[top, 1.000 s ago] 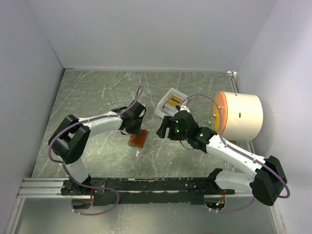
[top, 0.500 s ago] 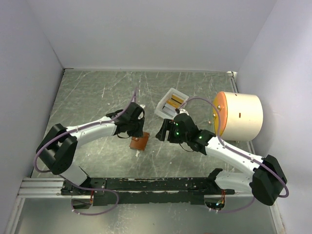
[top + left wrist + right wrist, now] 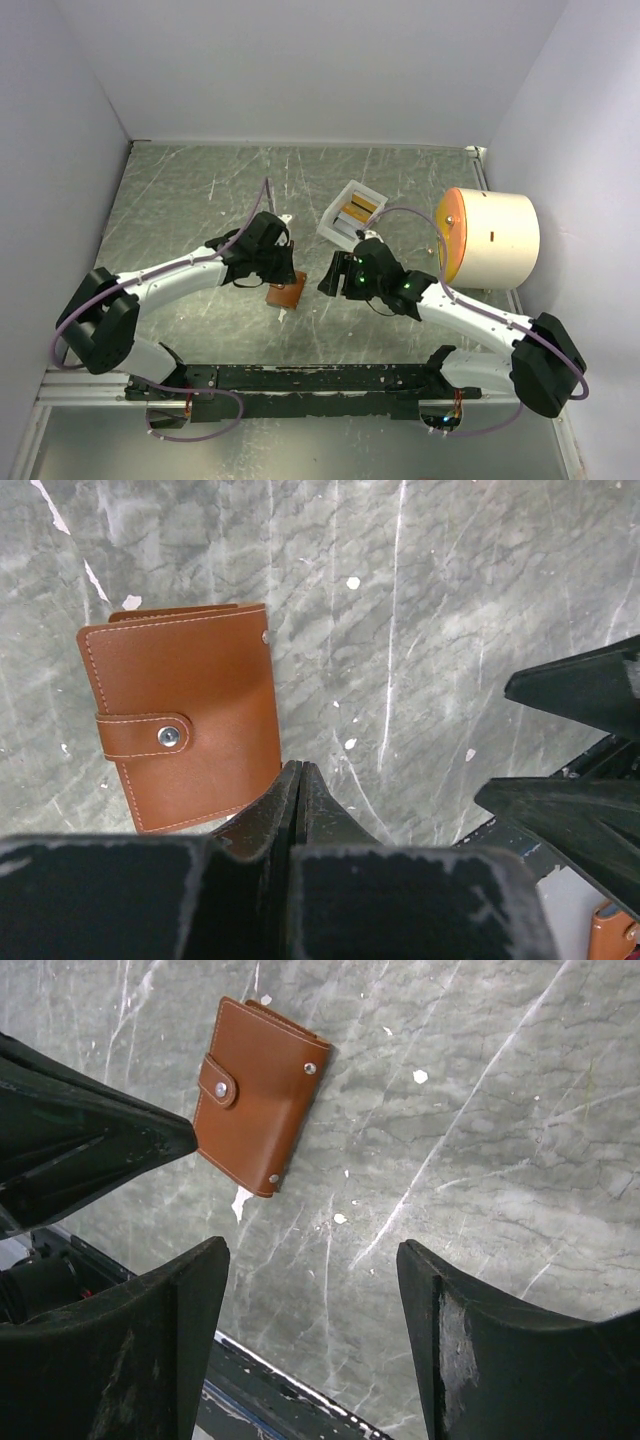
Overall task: Put the credit cards into the card holder
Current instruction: Open the card holder at the center of the board.
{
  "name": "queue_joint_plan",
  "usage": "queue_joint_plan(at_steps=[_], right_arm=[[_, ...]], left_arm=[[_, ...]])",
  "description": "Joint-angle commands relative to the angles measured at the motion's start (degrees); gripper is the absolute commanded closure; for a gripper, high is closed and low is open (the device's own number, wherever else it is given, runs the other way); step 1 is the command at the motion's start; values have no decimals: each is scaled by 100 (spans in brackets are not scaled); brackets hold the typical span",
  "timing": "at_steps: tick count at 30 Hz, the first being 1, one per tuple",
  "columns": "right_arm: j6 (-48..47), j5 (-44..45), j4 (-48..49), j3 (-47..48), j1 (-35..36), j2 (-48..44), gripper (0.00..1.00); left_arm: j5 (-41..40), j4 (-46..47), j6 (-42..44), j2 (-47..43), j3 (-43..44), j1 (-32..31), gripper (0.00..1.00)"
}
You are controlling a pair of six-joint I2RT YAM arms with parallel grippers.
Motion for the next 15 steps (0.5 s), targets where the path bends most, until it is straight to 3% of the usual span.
queue_joint_plan(at_steps=[1, 5, 10, 15], right_arm=[[68, -64, 232, -84, 58, 97, 32], [107, -84, 303, -106, 74, 204, 32], [91, -30, 267, -54, 79, 237, 33], [77, 45, 265, -114, 83, 186, 33]], left_arm=[[310, 309, -138, -242, -103, -39, 93], [-23, 202, -122, -254, -171, -45, 90], [-234, 218, 101, -46, -263, -64, 60], [-555, 59, 259, 447, -96, -301, 53]])
